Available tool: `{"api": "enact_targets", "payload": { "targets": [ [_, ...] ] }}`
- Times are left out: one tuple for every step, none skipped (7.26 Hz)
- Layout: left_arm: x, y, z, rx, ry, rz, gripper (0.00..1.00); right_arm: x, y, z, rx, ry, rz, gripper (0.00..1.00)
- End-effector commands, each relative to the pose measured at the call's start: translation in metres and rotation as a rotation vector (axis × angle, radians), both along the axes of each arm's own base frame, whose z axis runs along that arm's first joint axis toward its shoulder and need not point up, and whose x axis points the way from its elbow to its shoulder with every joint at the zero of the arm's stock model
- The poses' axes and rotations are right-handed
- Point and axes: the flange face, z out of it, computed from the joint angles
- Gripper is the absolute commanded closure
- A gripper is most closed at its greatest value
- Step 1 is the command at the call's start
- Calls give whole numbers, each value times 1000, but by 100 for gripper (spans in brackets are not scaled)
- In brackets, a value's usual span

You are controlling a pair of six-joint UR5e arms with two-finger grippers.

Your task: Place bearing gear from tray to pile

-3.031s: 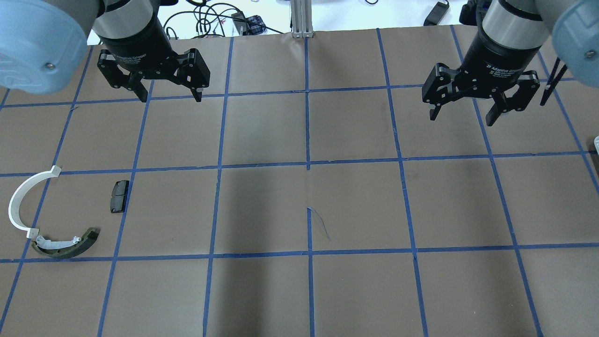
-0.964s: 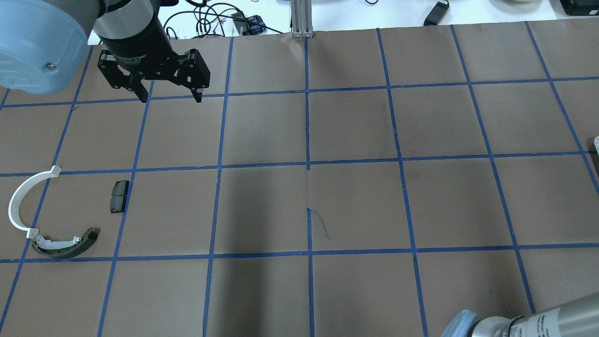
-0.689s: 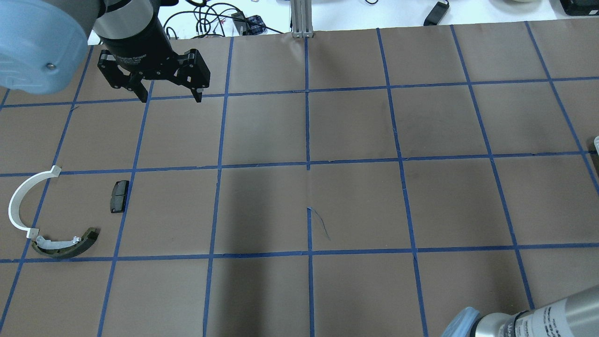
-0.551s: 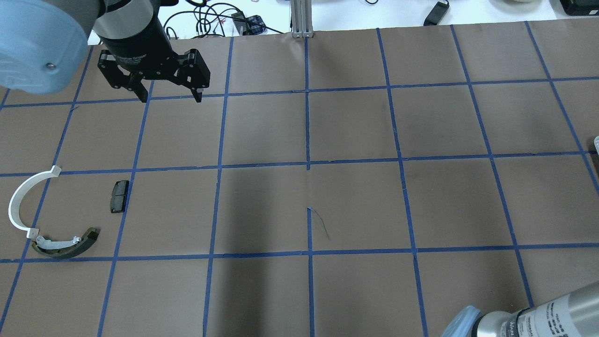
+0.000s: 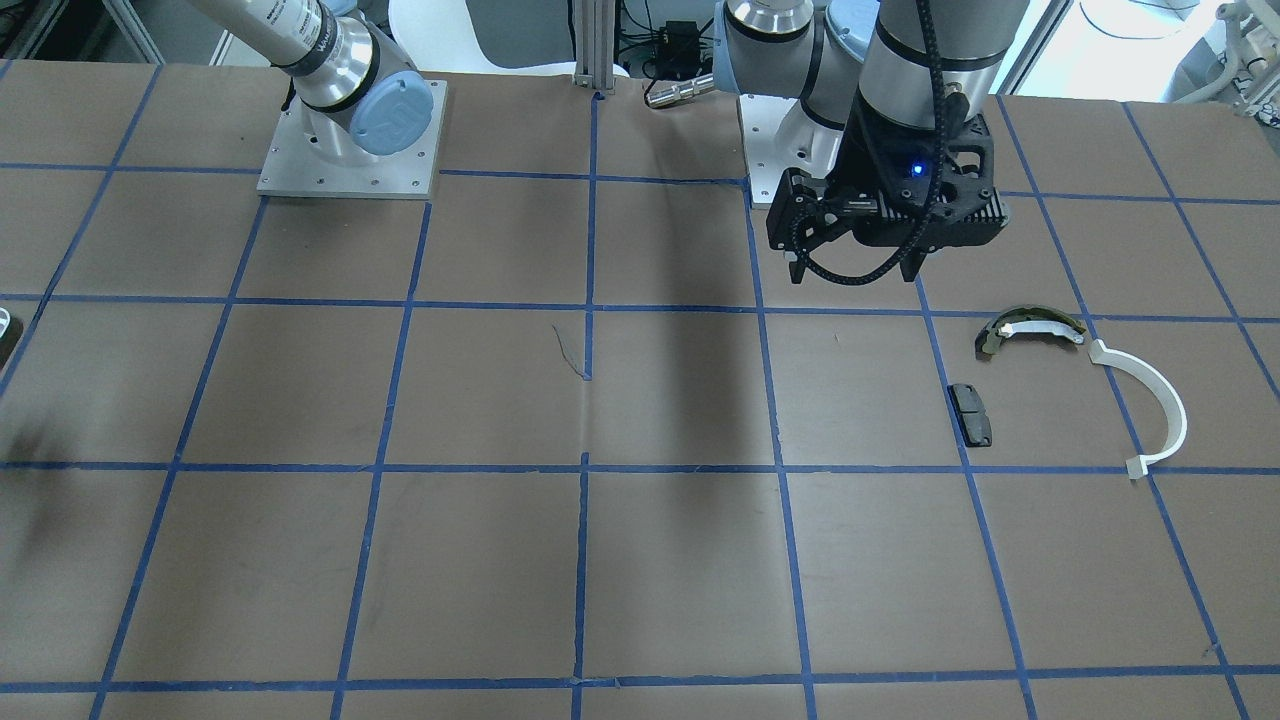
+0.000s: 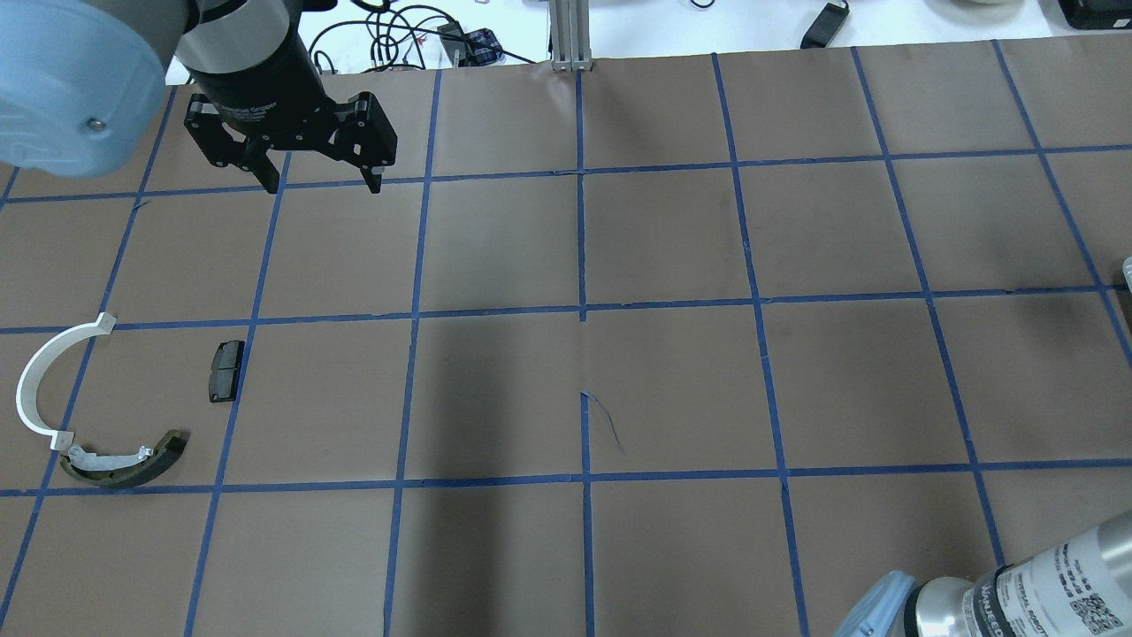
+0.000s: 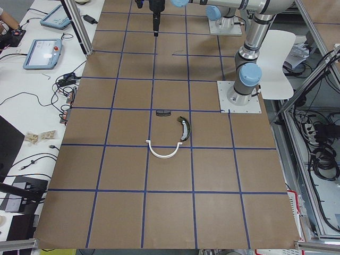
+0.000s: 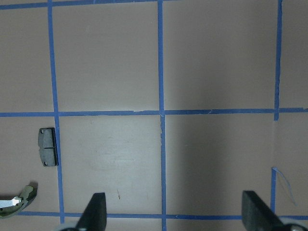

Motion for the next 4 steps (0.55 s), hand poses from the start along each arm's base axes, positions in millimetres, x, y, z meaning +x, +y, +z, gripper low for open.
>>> {"api": "enact_targets", "payload": {
  "targets": [
    [0, 1, 1, -1, -1, -2, 0, -3, -1, -19, 10, -14, 35, 9],
    [0, 1, 1, -1, 0, -2, 0, -5, -3, -33, 22, -28, 36, 10],
    [-1, 1, 1, -1, 2, -2, 0, -5, -3, -41, 29, -38, 36, 21],
    [-1, 1, 0, 1, -2, -3, 0, -6, -4, -47, 34, -44, 36, 21]
  ]
}}
